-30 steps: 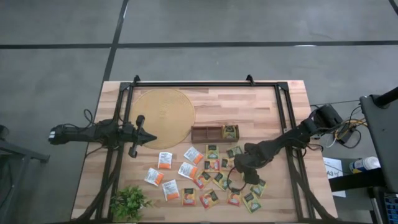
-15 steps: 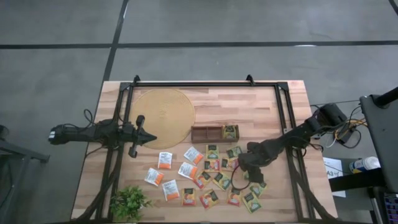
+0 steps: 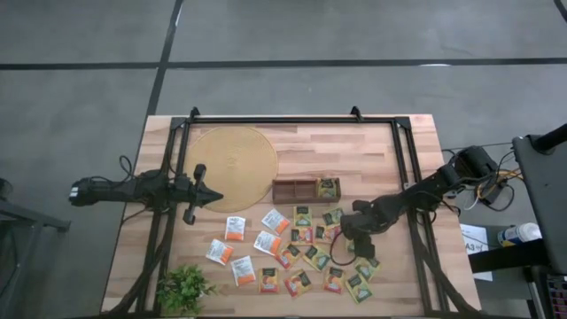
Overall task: Pick & Place Tea
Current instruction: Put the yellow tea bag into the right section of the wooden organizer
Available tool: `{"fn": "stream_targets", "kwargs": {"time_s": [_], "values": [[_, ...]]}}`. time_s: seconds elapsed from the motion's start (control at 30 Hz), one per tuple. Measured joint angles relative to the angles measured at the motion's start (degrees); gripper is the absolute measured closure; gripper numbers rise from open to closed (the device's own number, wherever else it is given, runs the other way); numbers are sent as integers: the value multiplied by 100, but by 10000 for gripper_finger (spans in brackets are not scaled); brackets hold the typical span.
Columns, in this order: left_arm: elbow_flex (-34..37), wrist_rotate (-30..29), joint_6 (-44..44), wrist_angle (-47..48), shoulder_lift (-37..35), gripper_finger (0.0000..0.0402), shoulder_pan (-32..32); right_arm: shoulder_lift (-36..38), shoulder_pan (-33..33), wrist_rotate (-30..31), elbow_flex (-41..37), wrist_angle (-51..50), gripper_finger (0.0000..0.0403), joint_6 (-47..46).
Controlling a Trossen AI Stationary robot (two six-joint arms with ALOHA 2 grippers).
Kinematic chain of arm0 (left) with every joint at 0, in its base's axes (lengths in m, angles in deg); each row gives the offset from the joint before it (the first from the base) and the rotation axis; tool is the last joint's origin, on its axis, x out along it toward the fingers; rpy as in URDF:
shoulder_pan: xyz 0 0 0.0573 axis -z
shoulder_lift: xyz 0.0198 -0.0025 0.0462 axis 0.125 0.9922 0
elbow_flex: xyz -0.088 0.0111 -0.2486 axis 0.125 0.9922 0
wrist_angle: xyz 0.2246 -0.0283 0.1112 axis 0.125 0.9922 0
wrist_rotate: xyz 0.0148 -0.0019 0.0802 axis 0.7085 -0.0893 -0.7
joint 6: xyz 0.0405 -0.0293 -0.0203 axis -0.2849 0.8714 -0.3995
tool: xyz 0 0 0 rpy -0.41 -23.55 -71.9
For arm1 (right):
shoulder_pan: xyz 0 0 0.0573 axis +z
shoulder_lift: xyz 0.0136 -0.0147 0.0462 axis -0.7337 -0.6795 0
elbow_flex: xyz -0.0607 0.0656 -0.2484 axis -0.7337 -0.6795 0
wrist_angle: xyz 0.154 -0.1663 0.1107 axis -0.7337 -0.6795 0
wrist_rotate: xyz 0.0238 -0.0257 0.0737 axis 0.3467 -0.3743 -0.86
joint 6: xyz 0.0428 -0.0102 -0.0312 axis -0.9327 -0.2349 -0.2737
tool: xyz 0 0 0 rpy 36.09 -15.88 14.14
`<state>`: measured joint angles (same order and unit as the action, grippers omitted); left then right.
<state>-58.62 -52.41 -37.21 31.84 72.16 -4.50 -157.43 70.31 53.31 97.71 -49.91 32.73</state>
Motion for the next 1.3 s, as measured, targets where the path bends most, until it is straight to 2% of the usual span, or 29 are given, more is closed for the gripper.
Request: {"fn": "stream_targets", "kwargs": {"time_s": [0.2,0.33,0.47,0.8,1.07,1.3], "values": [[-2,0,0,0,0,401,0,6,-12,16,-1,50,357,17],[-2,-1,0,0,0,401,-4,58,-67,-54,-3,106,390,20],[-2,-2,0,0,0,401,-4,146,-108,-89,27,16,394,87],[-2,-2,0,2,0,401,-4,486,-319,730,573,-723,395,340],[-2,-2,0,2,0,401,-2,546,-774,1897,1486,-1775,395,1325],[-1,-2,0,2,2,401,2,346,-1258,3218,2310,-1919,395,2496]]}}
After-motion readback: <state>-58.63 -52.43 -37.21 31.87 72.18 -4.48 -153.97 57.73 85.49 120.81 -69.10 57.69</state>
